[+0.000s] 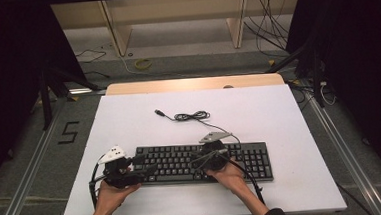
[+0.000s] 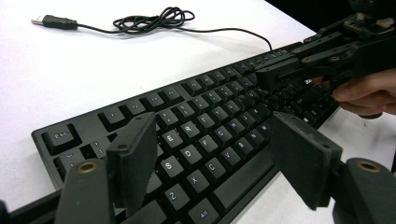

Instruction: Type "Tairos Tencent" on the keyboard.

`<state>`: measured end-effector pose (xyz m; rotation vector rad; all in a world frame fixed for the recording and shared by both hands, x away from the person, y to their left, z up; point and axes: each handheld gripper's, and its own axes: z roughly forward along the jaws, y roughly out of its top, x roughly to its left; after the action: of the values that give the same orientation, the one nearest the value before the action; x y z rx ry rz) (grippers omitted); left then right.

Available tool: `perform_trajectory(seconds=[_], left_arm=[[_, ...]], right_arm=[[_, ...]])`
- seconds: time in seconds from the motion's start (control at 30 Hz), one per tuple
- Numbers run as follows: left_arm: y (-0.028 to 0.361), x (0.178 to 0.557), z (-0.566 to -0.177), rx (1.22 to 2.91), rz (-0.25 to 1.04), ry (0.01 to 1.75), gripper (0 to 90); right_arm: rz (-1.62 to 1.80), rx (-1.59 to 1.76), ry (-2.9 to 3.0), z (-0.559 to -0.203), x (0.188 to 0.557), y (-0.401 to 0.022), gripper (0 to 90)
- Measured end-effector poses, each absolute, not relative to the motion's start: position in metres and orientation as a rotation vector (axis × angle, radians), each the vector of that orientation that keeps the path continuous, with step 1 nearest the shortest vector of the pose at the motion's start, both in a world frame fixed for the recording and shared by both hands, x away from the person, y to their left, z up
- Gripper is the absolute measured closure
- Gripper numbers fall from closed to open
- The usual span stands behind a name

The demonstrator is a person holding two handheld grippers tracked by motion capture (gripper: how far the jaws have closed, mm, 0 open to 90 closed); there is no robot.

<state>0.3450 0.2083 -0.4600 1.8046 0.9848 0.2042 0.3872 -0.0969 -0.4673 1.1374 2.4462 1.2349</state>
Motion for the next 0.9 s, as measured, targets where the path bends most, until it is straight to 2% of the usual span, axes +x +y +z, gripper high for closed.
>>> perform_trajectory(seconds=[0.2, 0.4, 0.5, 0.73, 0.9], left_arm=[[0.208, 0.347, -0.461, 1.806, 0.211, 0.985, 35.3], [0.208, 0.349, -0.462, 1.81, 0.218, 1.001, 38.4], [0.208, 0.35, -0.462, 1.817, 0.218, 1.005, 43.7], [0.205, 0.352, -0.464, 1.864, 0.234, 0.996, 62.8], [0.202, 0.353, -0.464, 1.894, 0.242, 0.99, 74.6]], right_arm=[[1.271, 1.117, 2.446, -0.463, 0.383, -0.098, 81.8], [1.313, 1.095, 2.45, -0.458, 0.377, -0.1, 72.0], [1.334, 1.081, 2.45, -0.455, 0.374, -0.101, 66.2], [1.356, 1.065, 2.459, -0.451, 0.366, -0.101, 49.4], [1.365, 1.061, 2.455, -0.449, 0.362, -0.102, 44.8]])
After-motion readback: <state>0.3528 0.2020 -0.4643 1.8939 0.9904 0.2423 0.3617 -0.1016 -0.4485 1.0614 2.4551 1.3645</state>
